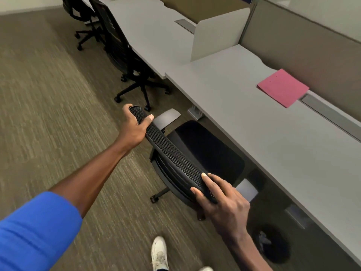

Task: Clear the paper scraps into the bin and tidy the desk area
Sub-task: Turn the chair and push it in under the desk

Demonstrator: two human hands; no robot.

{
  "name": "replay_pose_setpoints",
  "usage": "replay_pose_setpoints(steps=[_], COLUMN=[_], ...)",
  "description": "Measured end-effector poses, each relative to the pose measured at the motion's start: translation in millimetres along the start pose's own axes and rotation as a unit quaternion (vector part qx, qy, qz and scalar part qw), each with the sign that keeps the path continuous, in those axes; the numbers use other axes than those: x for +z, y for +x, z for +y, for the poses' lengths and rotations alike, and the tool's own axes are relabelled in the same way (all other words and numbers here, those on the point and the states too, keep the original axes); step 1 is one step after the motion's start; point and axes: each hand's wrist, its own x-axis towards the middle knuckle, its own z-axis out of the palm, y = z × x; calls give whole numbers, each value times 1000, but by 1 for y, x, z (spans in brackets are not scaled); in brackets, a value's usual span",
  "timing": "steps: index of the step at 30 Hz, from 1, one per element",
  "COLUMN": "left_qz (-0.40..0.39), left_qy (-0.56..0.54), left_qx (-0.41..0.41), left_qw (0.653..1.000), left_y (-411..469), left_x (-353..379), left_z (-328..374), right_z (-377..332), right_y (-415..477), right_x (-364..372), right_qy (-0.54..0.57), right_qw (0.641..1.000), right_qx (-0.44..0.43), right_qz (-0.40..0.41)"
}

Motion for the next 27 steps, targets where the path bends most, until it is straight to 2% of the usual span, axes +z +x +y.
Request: replay_pose_setpoints(steps=[10,20,27], left_qz=[-40,-92,-90], left_qy=[17,49,53], left_qx=[5,6,10], left_qw=[999,995,994], left_y=[15,18,14], left_x=[40,94,142], left_z=[8,34,46], right_z=[40,89,133], right_y=[4,5,2], right_x=[-6,-22,-29], right_qy=[-10,-30,-31], right_qw=[1000,999,998], right_qx=[14,27,59], right_qz=[19,-1,-13])
